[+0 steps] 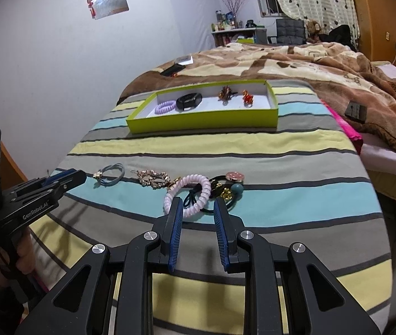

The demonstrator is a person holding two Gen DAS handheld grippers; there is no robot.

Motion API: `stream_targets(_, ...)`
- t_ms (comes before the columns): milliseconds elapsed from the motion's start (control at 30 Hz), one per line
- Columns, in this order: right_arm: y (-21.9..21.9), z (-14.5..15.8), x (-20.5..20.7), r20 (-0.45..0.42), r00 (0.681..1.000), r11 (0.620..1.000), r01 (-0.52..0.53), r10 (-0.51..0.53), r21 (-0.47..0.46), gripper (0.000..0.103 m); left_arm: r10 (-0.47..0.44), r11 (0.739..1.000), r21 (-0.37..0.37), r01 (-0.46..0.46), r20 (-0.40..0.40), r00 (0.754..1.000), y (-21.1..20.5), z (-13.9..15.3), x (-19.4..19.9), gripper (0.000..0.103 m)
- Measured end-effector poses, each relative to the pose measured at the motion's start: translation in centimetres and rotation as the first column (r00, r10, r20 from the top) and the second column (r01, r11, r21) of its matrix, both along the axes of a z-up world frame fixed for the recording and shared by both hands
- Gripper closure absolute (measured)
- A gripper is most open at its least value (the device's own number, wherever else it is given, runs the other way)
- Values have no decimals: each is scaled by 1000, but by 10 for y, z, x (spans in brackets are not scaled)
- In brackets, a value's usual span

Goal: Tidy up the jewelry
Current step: 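Grasp the grey flower hair tie with the left tool while the right tool grasps the pink coil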

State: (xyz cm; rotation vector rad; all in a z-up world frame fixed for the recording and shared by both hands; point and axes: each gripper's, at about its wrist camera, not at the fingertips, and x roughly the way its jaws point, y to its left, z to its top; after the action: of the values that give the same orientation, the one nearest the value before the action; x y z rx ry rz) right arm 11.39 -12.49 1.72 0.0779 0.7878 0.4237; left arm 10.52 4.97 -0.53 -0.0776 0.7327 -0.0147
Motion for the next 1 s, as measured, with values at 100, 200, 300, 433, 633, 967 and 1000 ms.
stream_targets(100, 2, -6, 8, -38, 999, 1000, 2, -2, 16, 79, 12, 1000, -3, -12, -24, 1000, 5, -5, 8, 78)
stream_targets(200, 4, -11, 15, -61, 998, 1000, 9, -7, 21, 79, 15, 1000, -15, -16, -44, 999, 8, -8, 15, 78)
stream_targets(300, 7, -14, 20, -78, 997, 1000, 15, -13, 16, 79, 9, 999, -34, -11, -67, 998, 9, -10, 21, 78)
stream_targets(433, 12, -16, 26, -94, 995, 1000, 19, -18, 3, 79, 13, 999, -45, -18, -102, 995, 9, -15, 29, 78)
stream_targets(633, 14, -21, 30, -114, 993, 1000, 21, -23, -12, 86, 26, 999, -25, -31, -157, 987, 7, -21, 41, 78)
stream_targets(967, 8, -16, 22, -94, 995, 1000, 21, -22, -6, 94, 17, 999, 35, -12, -152, 988, -3, -19, 38, 85)
stream_targets(1000, 7, -15, 21, -91, 996, 1000, 20, -21, -3, 94, 14, 999, 36, -8, -150, 989, -3, -19, 36, 85)
